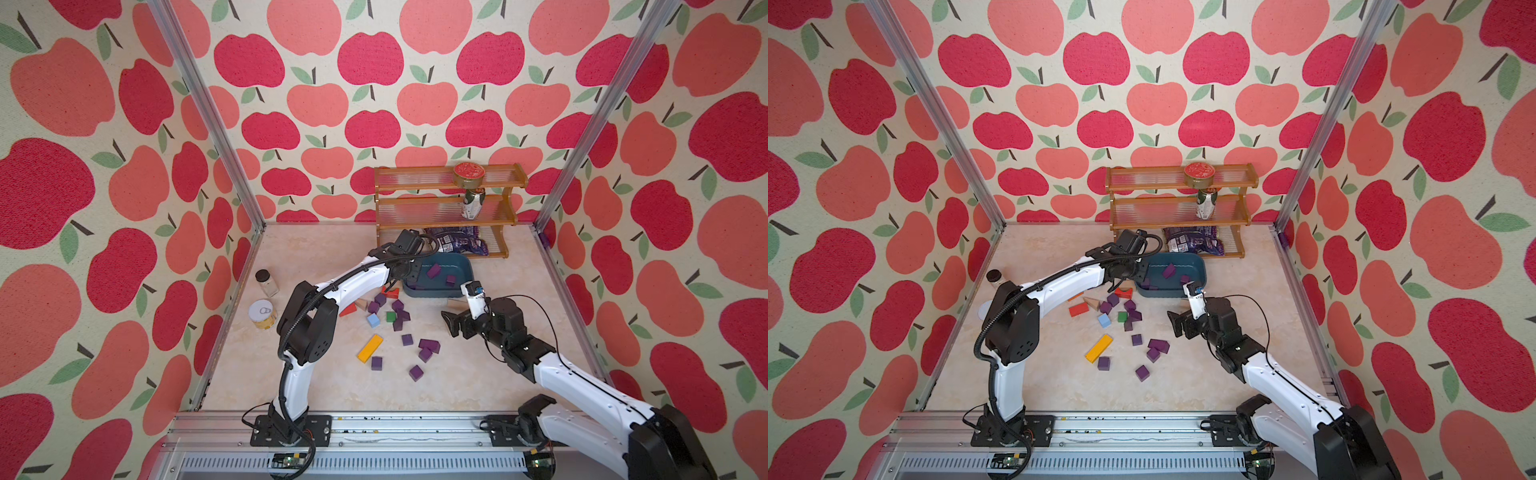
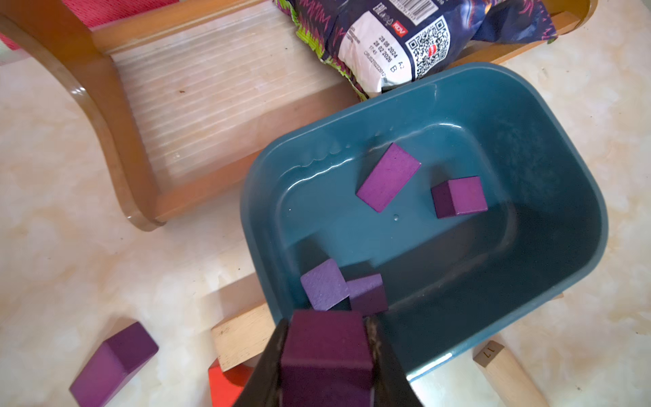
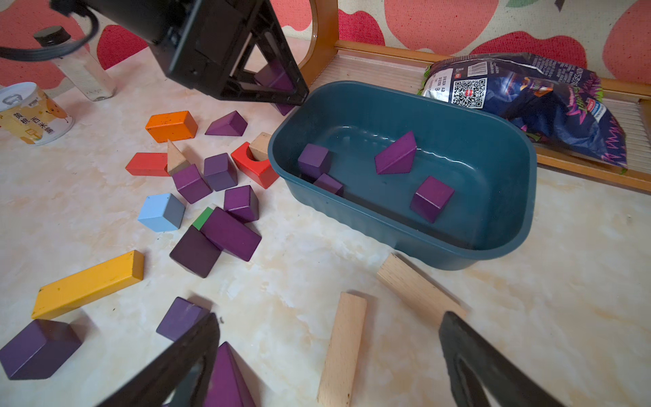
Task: Pick purple bricks into the storage bin
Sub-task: Place the building block in the storage box.
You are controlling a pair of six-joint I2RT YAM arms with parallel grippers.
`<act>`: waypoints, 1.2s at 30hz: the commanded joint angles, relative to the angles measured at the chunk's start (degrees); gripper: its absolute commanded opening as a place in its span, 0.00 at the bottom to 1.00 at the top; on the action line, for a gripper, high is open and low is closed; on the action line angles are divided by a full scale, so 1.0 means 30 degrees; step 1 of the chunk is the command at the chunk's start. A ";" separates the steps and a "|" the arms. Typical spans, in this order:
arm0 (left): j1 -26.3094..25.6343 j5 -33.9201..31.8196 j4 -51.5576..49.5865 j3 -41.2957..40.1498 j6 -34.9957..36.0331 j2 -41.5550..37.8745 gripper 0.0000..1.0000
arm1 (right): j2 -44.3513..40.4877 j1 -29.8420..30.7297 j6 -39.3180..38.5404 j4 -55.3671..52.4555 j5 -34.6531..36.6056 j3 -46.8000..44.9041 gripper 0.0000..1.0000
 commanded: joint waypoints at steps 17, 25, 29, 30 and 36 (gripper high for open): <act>0.0547 0.1409 -0.0838 0.3193 0.0874 0.2655 0.18 | 0.0586 0.0050 0.0219 0.0366 0.0566 -0.0108 0.99; 0.0590 0.1704 -0.1075 0.4110 0.0823 0.3154 0.25 | 0.0705 0.0014 0.0183 0.0332 0.0724 -0.0086 0.99; 0.0561 0.1647 -0.1083 0.4319 0.0858 0.3148 0.35 | 0.0536 0.0031 0.0175 0.0243 0.0872 -0.0085 0.99; 0.0556 0.1577 -0.1064 0.4332 0.0865 0.3111 0.42 | 0.0500 0.0048 0.0159 0.0236 0.0881 -0.0108 0.99; 0.0456 0.1150 -0.1024 0.4301 0.0979 0.2913 0.74 | 0.0353 0.0024 0.0160 0.0147 0.1015 -0.0114 0.99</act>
